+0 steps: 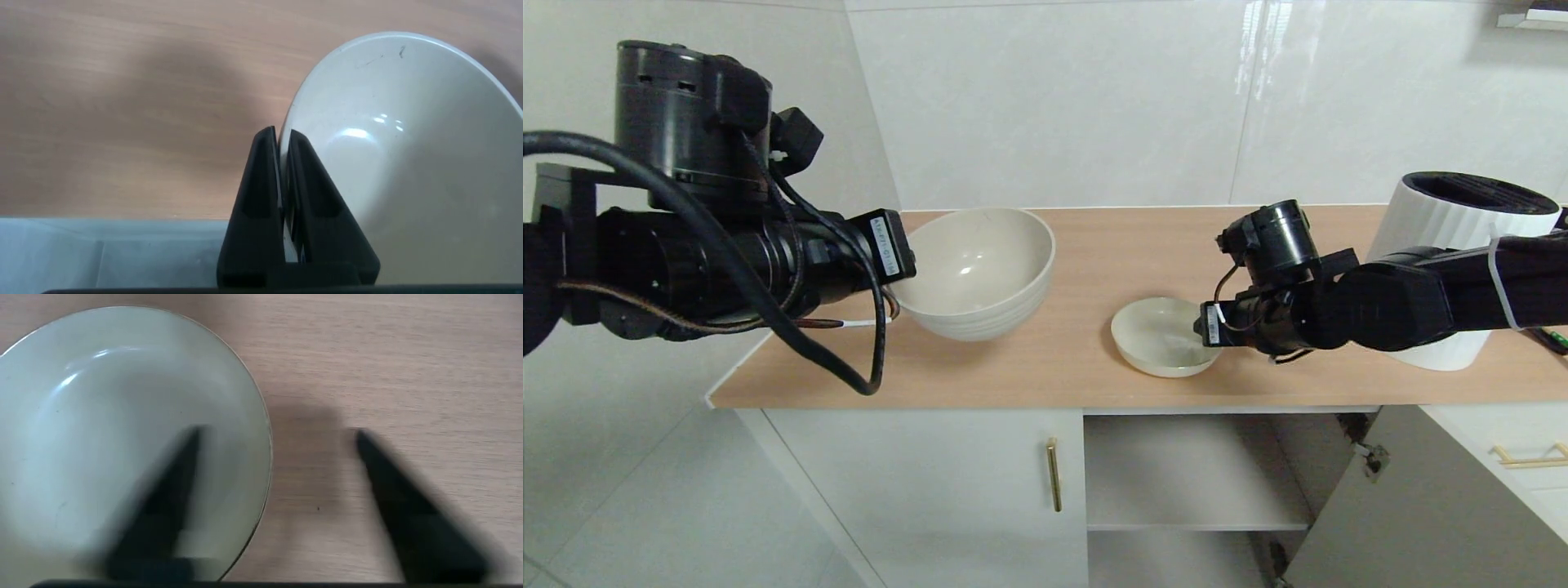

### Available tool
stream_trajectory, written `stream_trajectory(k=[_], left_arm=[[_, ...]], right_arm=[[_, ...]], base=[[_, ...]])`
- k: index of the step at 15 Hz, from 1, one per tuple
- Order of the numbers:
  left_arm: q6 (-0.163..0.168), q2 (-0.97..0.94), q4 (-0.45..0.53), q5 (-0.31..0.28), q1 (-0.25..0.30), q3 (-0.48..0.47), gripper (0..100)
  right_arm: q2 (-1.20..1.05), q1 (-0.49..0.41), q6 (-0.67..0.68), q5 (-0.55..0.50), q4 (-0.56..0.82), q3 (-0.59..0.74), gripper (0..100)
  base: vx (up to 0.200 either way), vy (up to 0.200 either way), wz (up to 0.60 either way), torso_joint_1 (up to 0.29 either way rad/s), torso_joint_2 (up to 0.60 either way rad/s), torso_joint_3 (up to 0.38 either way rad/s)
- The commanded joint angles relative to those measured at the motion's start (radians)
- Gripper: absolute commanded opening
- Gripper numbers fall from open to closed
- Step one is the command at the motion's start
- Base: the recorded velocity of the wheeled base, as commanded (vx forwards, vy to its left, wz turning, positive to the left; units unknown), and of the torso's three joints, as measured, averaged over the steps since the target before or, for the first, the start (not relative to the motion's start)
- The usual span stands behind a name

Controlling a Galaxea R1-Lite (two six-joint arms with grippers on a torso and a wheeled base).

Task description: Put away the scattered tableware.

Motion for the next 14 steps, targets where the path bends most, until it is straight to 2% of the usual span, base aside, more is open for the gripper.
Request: stream_trajectory(k=[1,3,6,7,9,11,13,14], left_arm=[[-0.001,-0.008,0.0,0.0,-0.001,0.0,0],[-0.001,-0.026,0.0,-0.003,-0.001,0.0,0],[-0.001,-0.058,0.0,-0.047,-0.001,0.012,0],[0.009,-0.075,0.0,-0.052,-0.001,0.029,0],[0.038,-0.114,0.0,-0.053,-0.03,0.06,0],[0.058,-0.161,0.0,-0.052,-0.044,0.132,0],[0.059,-0.175,0.0,-0.05,-0.056,0.173,0],[0.05,-0.184,0.0,-0.05,-0.06,0.198,0]], right_arm=[[0.006,0.0,0.001,0.003,0.0,-0.001,0],[0.016,0.0,0.001,0.004,0.0,-0.006,0],[-0.001,0.0,0.015,0.004,0.005,-0.006,0],[-0.038,0.005,0.031,0.006,0.011,0.002,0],[-0.124,0.013,0.063,0.013,0.072,0.03,0],[-0.256,0.052,0.123,0.087,0.18,0.076,0],[-0.343,0.065,0.126,0.122,0.226,0.122,0],[-0.38,0.068,0.126,0.122,0.229,0.162,0]], base=[[0.0,0.0,0.0,0.0,0.0,0.0],[0.0,0.0,0.0,0.0,0.0,0.0],[0.0,0.0,0.0,0.0,0.0,0.0],[0.0,0.0,0.0,0.0,0.0,0.0],[0.0,0.0,0.0,0.0,0.0,0.0],[0.0,0.0,0.0,0.0,0.0,0.0],[0.0,0.0,0.0,0.0,0.0,0.0],[0.0,0.0,0.0,0.0,0.0,0.0]])
